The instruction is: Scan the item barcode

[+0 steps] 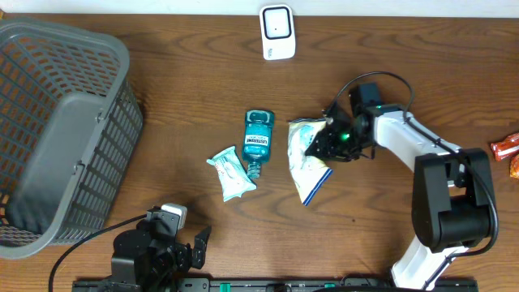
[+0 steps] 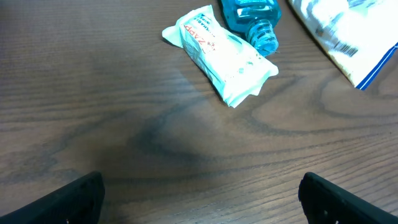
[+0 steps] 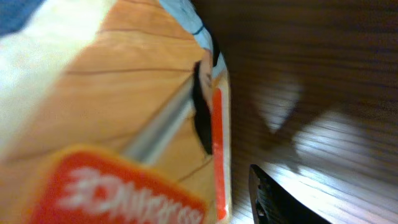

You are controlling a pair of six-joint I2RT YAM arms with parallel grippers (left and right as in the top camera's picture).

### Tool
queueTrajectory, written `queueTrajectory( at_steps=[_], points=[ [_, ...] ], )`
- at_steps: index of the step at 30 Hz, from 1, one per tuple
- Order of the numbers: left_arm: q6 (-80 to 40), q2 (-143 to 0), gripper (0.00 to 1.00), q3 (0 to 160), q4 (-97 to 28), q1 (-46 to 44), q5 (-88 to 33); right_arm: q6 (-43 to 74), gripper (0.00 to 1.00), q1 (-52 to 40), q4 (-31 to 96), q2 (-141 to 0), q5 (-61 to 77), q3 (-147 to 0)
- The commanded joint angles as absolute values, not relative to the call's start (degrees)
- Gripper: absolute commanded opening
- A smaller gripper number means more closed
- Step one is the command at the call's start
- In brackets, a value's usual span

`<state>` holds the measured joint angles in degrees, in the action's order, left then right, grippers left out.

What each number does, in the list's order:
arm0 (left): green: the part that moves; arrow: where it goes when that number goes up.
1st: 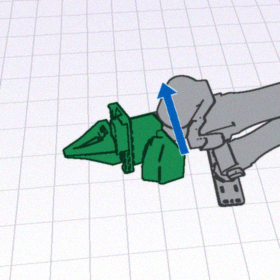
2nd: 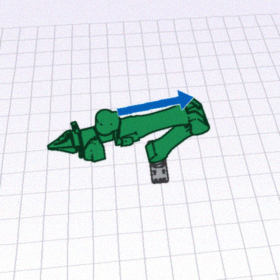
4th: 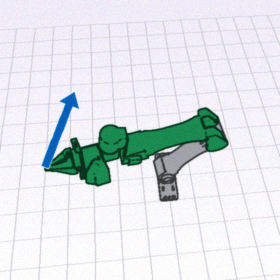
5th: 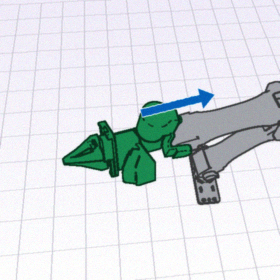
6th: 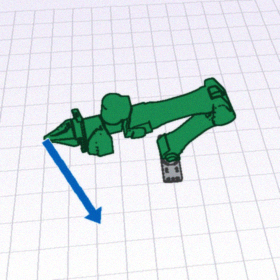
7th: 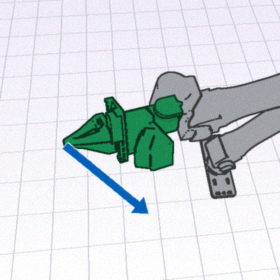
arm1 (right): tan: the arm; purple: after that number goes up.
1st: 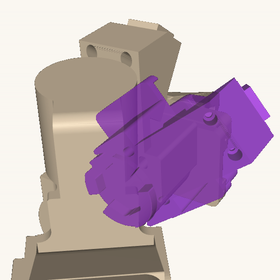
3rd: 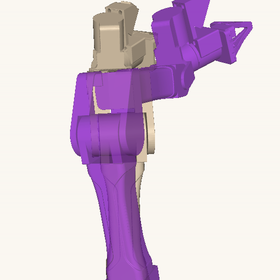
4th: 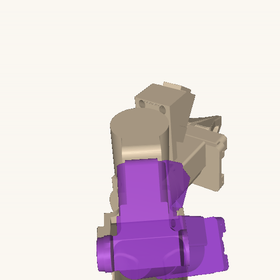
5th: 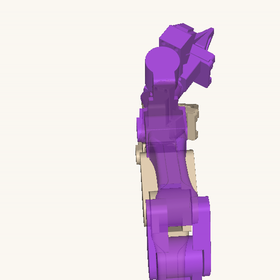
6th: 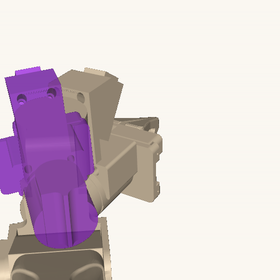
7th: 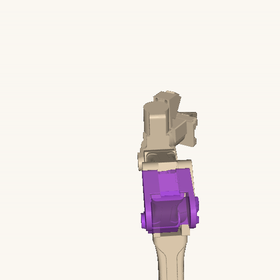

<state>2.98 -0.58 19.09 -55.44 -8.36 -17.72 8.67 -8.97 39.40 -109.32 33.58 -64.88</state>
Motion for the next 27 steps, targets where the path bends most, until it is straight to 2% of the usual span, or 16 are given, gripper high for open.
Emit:
queueTrajectory(
  at_steps=[1, 2, 3, 4, 5, 9, 11, 17, 20, 24, 27],
  points=[
    [2.90, -0.34, 0.99, 19.18, -56.16, -8.40, -18.00, 9.58, 0.43, -5.85, 41.15, -109.27, 25.61, -66.89],
    [2.90, -0.34, 0.99, 19.18, -56.16, -8.38, -17.98, 9.58, 0.45, -5.34, 41.65, -109.27, 25.61, -67.35],
    [2.90, -0.34, 0.99, 19.18, -56.16, -8.40, -17.98, 9.61, 0.60, -4.43, 42.52, -109.27, 25.69, -68.07],
    [2.90, -0.34, 0.99, 19.18, -56.16, -8.40, -17.98, 9.58, 0.66, -4.10, 42.92, -109.27, 26.04, -68.38],
    [2.90, -0.34, 0.99, 19.18, -56.16, -8.38, -17.98, 9.50, 0.72, -3.46, 43.90, -109.27, 27.20, -69.08],
    [2.90, -0.34, 0.99, 19.18, -56.16, -8.40, -17.98, 5.15, 0.82, -1.91, 49.89, -109.23, 35.03, -72.77],
    [2.90, -0.34, 0.99, 19.18, -56.16, -8.40, -17.98, 2.66, 0.99, -1.87, 54.61, -108.29, 38.54, -75.81],
    [2.90, -0.34, 0.99, 19.18, -56.16, -8.40, -17.98, 4.36, 0.99, -4.21, 57.04, -99.35, 35.44, -78.67],
    [2.90, -0.34, 0.99, 19.18, -56.16, -8.40, -17.98, 10.61, 0.99, -9.13, 57.84, -98.65, 21.74, -77.73],
    [2.90, -0.34, 0.99, 19.18, -56.16, -8.40, -17.98, 11.33, 0.99, -18.02, 54.33, -101.34, 18.09, -74.76],
    [2.90, -0.34, 0.99, 19.18, -56.16, -8.40, -18.00, 17.76, 0.99, -22.17, 55.11, -104.73, 6.98, -74.74]
  ],
)
